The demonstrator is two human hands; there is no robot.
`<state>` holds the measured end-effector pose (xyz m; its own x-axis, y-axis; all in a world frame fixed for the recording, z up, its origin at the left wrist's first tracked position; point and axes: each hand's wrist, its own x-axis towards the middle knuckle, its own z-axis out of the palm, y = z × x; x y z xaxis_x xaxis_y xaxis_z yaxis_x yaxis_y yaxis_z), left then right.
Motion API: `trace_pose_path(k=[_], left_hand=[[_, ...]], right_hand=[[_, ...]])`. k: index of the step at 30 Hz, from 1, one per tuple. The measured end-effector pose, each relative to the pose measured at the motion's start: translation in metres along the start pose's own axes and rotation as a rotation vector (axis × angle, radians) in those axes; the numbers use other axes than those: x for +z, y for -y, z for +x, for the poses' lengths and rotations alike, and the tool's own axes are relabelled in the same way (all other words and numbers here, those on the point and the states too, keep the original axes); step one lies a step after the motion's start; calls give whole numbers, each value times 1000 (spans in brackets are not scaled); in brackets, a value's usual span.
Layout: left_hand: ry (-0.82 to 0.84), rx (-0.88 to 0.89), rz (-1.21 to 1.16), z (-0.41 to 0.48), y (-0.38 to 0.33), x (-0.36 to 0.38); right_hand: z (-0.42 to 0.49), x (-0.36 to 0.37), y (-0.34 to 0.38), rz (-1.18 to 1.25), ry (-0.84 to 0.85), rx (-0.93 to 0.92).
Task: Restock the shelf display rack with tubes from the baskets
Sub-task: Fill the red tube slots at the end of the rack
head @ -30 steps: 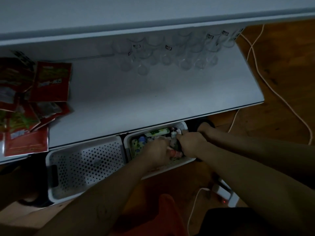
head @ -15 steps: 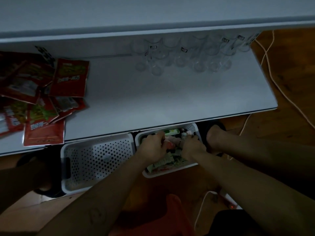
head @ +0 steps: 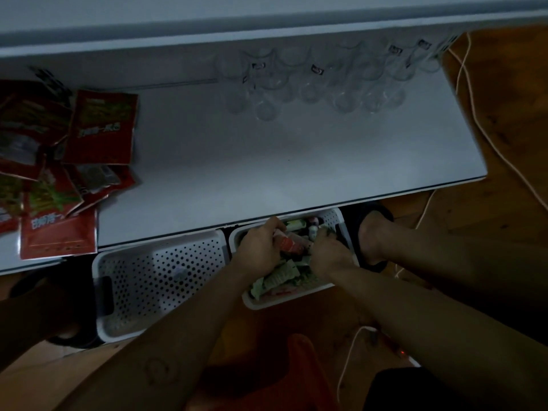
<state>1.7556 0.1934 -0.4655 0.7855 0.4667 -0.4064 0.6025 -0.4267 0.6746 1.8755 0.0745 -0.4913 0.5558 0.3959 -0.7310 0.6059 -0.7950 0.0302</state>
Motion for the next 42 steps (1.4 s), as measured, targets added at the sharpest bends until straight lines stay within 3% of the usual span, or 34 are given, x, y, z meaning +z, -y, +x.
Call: trace_pose_path(k=[4,11,16,19,23,29,35,42], left_hand=[[70,-14,58,1,-3,-7],[84,-8,45,-3,-17,-11],[33,8,22,-14,-34,-19],[-40,16,-53,-18,-47,-31],[-228,74,-152,-27,-69,-61],[-436,212,-212,-55,-110,-130],[-699,471,-114,-84,-169,-210],[-802,561,-34,-84,-238,-290]], right_hand=[[9,-5,-4,50,-21,8],[0,-14,-4,-127,8,-24],[-22,-47,-7,174,-47,-145],[-43,-80,-8,421,-40,-235],[-75,-124,-3,563,-126,-372],[-139,-202,12,620,-334,-596],[-208,-278,31,607,-532,-879],[-241,-367,27,600,-721,-971]])
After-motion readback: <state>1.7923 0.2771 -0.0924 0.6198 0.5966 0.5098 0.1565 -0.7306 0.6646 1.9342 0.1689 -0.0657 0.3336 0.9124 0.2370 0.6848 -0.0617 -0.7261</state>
